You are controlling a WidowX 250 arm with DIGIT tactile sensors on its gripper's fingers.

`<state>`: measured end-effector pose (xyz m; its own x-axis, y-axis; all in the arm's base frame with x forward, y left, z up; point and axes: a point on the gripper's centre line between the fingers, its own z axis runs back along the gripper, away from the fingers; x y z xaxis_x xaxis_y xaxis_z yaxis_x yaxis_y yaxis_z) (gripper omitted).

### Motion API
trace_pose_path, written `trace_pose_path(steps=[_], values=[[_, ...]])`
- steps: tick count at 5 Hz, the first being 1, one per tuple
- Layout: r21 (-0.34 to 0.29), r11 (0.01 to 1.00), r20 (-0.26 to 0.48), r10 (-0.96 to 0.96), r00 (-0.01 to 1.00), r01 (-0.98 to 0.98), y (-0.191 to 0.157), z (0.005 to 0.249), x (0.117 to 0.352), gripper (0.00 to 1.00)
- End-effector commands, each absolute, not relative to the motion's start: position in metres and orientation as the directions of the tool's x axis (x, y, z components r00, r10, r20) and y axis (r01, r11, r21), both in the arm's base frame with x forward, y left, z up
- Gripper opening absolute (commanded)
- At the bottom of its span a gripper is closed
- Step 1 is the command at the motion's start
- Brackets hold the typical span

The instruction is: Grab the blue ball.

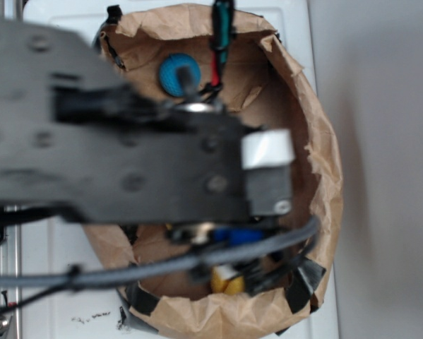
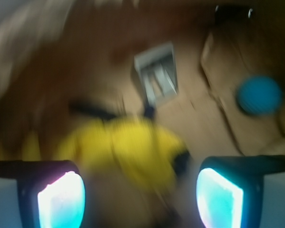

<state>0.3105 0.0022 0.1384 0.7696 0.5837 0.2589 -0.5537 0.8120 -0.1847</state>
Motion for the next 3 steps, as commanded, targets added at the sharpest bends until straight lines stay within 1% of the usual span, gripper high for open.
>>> trace_pose_path(steps=[1, 2, 3], values=[[-0.193, 0.513, 0.337, 0.835, 0.435, -0.837, 0.045, 0.133, 0.39, 1.0], [-0.13, 0.486, 0.349, 0.838, 0.419, -0.864, 0.046, 0.145, 0.36, 1.0], [-0.134, 0.59, 0.324, 0.786, 0.527, -0.797, 0.038, 0.168, 0.323, 1.0]])
